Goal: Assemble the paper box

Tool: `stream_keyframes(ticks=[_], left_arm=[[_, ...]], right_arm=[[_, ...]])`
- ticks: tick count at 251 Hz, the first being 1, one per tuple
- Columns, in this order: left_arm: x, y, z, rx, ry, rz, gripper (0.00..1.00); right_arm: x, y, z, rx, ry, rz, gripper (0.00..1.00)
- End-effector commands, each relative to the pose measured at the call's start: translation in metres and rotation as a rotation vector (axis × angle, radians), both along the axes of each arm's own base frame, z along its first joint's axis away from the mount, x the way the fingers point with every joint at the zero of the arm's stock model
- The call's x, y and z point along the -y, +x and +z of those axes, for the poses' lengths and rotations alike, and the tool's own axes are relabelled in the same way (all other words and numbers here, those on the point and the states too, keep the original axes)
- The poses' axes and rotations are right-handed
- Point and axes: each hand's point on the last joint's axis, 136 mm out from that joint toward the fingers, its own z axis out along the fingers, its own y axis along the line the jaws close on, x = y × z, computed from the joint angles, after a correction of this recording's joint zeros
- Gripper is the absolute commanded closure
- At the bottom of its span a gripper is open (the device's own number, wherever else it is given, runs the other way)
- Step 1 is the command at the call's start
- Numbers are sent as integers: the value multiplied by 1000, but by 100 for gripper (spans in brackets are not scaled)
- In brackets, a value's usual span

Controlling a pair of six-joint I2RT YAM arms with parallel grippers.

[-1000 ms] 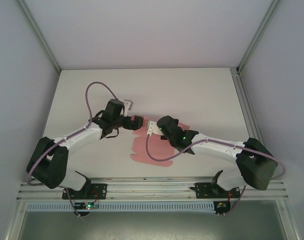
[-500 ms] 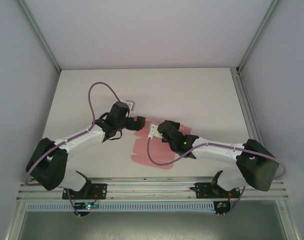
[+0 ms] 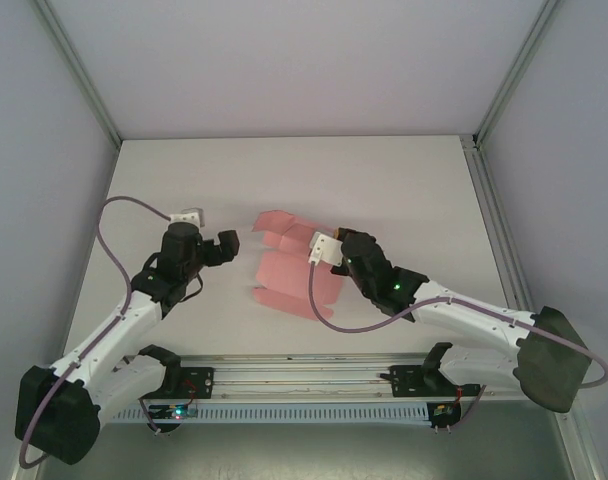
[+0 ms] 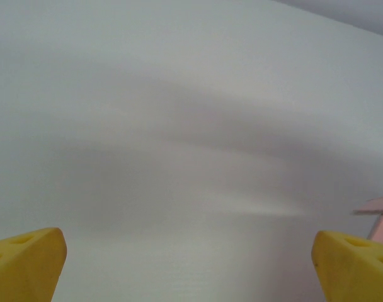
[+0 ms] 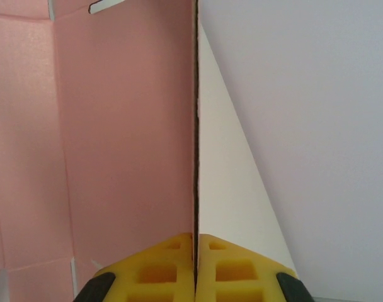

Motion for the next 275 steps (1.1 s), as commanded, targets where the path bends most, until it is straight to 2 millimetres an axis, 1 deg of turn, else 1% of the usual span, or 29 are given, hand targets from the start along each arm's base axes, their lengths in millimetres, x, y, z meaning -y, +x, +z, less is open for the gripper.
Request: stream_keyframes(ticks=[1, 28, 44, 54, 99, 114, 137, 158, 191, 223, 245, 275], left_arm=[[1, -3, -18, -78, -70, 23, 0], [21, 4, -28, -113, -160, -30, 0], [39, 9, -26, -94, -225, -111, 0], [47, 12, -22, -77, -256, -145, 0], [64, 18, -14, -30, -316, -221, 0], [74, 17, -10, -20, -346, -281, 0], [95, 9, 0, -12, -396, -420, 0], [106, 2, 1, -18, -400, -501, 0], [112, 1, -4, -15, -364, -508, 0], [104, 11, -16, -38, -294, -433, 0], [107, 18, -22, -50, -279, -419, 0], [110, 27, -37, -107, -285, -382, 0]], right_arm=[[-3, -3, 9, -10, 103, 18, 100], [-4, -5, 14, -14, 141, 36, 100], [-3, -4, 17, -9, 147, 31, 100], [-3, -4, 18, -8, 151, 32, 100], [-5, -8, 18, -23, 171, 49, 100], [-6, -8, 18, -27, 175, 51, 100], [-6, -6, 17, -27, 175, 42, 100], [-7, -5, 18, -28, 182, 39, 100], [-11, -6, 17, -41, 202, 50, 100], [-16, -10, 19, -56, 228, 81, 100], [-21, -15, 15, -66, 211, 115, 100], [-24, -16, 10, -77, 206, 118, 100]])
